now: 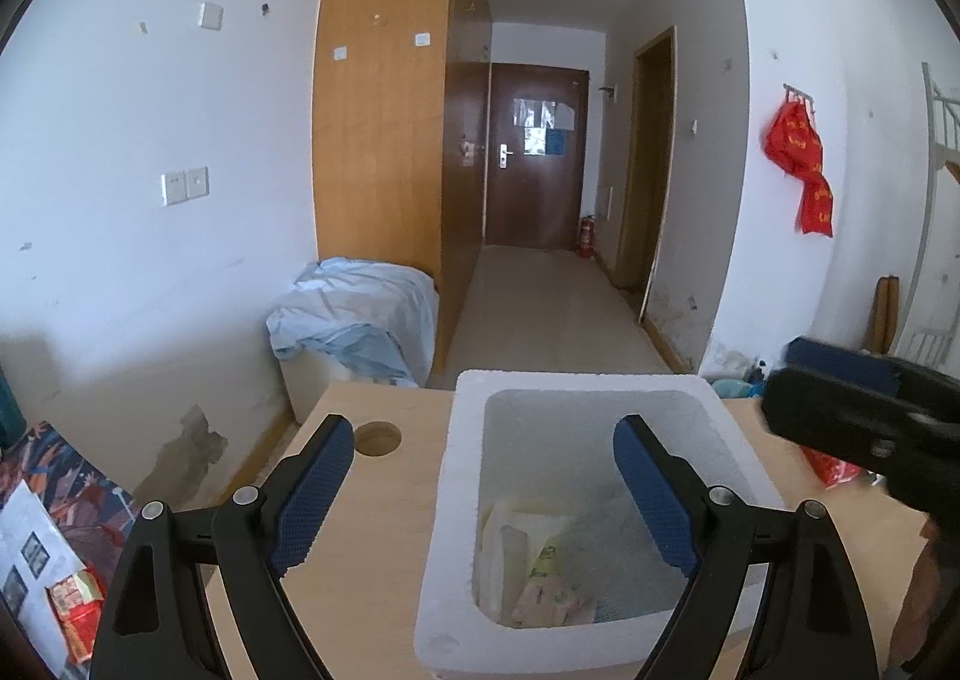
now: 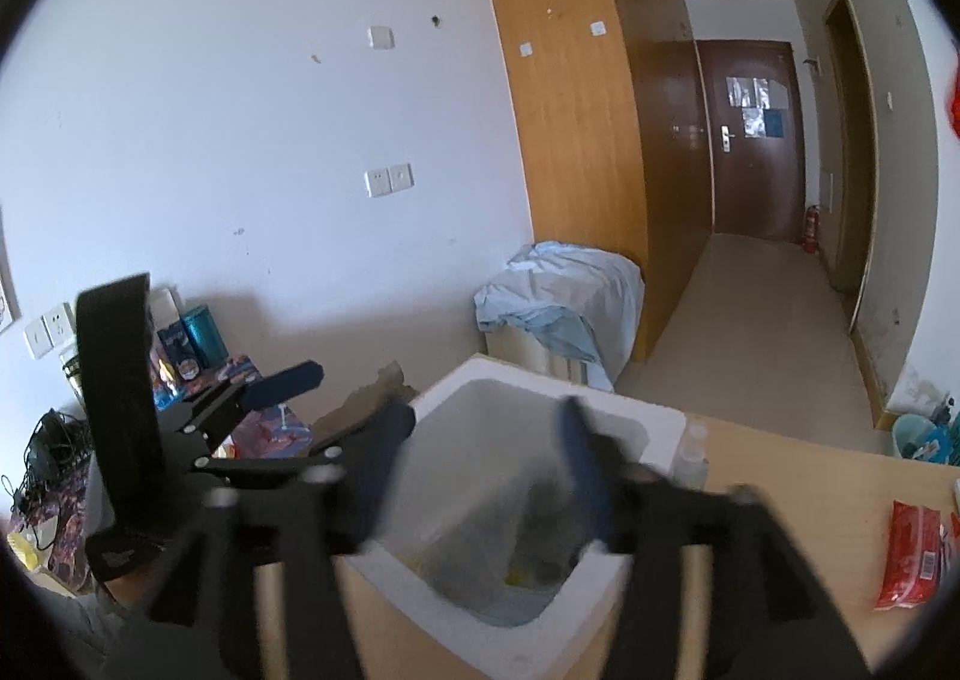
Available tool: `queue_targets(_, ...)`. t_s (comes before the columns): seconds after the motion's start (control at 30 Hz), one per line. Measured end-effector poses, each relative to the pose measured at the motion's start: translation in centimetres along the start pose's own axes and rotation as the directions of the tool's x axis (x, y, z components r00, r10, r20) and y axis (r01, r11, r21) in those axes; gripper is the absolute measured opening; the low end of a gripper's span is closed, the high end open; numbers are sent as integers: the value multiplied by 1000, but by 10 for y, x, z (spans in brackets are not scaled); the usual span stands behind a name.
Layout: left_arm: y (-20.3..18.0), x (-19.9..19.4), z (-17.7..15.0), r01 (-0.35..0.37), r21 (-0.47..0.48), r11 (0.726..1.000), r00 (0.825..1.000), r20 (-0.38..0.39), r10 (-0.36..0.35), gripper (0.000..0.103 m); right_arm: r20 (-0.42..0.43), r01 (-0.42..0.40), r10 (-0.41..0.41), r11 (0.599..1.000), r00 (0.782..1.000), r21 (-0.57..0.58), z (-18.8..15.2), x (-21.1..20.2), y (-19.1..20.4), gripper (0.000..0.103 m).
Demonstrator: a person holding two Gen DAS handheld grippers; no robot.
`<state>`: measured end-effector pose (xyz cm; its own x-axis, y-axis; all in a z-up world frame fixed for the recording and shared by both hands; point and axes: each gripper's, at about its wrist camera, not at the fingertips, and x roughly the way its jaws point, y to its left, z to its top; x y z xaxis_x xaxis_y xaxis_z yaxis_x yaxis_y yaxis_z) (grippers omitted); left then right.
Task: Organize soft objects
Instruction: 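Open the right tool to drop the grey sock into the foam box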
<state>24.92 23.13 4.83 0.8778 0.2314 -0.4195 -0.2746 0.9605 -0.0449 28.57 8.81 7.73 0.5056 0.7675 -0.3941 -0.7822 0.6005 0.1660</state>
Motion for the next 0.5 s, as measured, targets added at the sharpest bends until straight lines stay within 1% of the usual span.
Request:
queue_targets(0.03,0,0,0,-1,-1,1000,1000,0,1,89,12,6,-6,1000,1000,3,0,-2,0,81)
queue_targets(0.07,1,0,0,-2,-1,1000,1000,0,2,89,24,8,-8,1000,1000,6,1,-4,0,85)
queue_targets(0.5,0,1,-1,0,5,1000,1000,-5,0,89,12,11,-11,1000,1000,10,3,1,2,86)
